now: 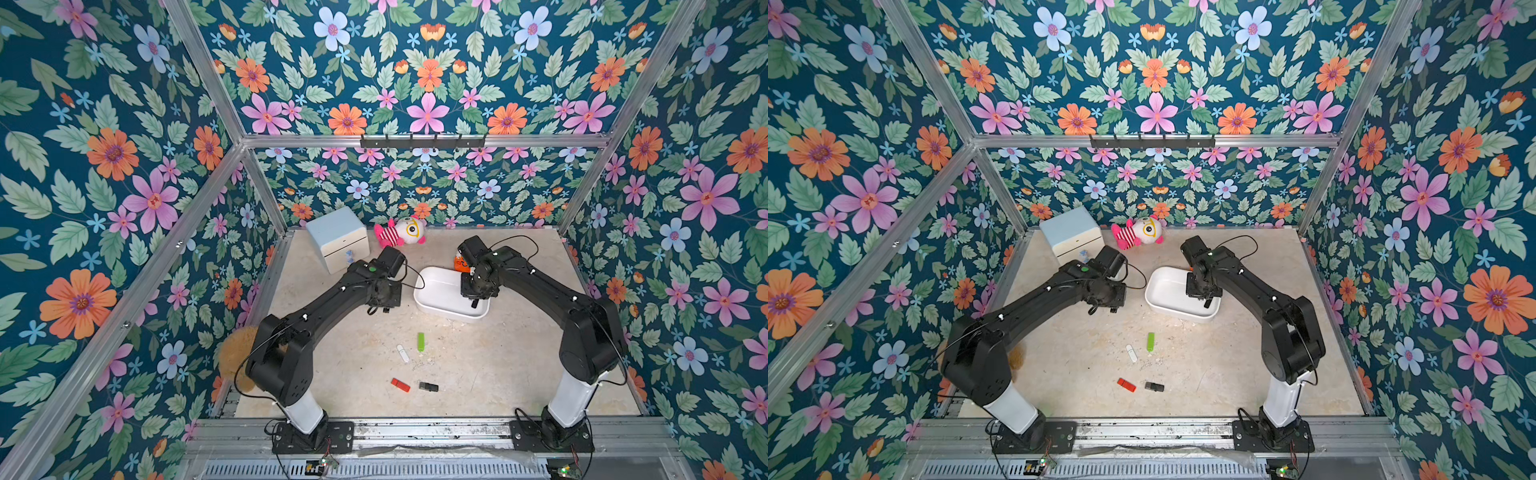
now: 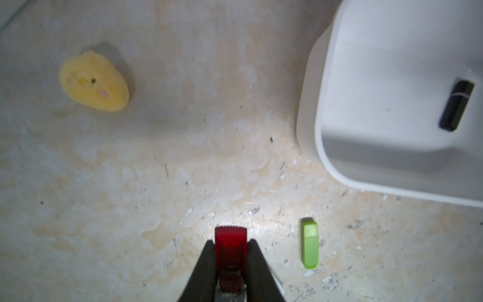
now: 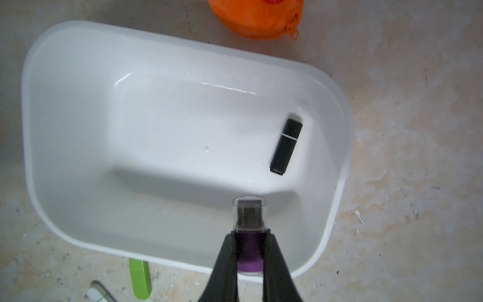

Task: Put the usb flash drive into the storage box
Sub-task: Place the USB flash in the storage box.

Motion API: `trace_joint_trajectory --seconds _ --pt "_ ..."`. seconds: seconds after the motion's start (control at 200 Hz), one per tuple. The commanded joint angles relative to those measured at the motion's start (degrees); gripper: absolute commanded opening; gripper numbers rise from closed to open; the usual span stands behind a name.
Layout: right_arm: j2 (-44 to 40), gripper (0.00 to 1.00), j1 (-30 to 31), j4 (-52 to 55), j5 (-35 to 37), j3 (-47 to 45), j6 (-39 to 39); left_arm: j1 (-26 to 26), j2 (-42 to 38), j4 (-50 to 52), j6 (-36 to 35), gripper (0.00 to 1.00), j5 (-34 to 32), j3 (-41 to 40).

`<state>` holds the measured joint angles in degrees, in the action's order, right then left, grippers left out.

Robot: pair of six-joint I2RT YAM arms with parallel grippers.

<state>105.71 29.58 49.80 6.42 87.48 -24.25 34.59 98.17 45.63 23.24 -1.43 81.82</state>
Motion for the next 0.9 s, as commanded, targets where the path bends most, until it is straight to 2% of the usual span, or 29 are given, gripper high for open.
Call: trace_joint_trajectory --seconds 0.0,0.105,0.395,0.645,0.895 --pt "3.1 0.0 -0.5 -2.3 0.2 1.4 1.5 -0.1 4.5 4.2 -4.6 0.0 1.5 6.3" --pt "6.0 0.0 -0.9 -3.5 0.4 2.1 1.3 -0.5 7.7 4.9 -5.5 0.0 1.9 11.4" --pt "12.6 0.0 -1.7 -4.9 1.1 3.6 1.4 -2.2 11.0 4.7 -7.1 0.0 3.7 18.2" --pt "15.0 0.0 -1.8 -5.4 1.1 3.2 1.5 -2.3 16.3 7.8 -9.2 0.0 4.3 26.8" --pt "16.8 0.0 -1.7 -4.4 1.6 3.8 1.5 -2.3 17.9 7.8 -8.9 0.0 5.2 30.2"
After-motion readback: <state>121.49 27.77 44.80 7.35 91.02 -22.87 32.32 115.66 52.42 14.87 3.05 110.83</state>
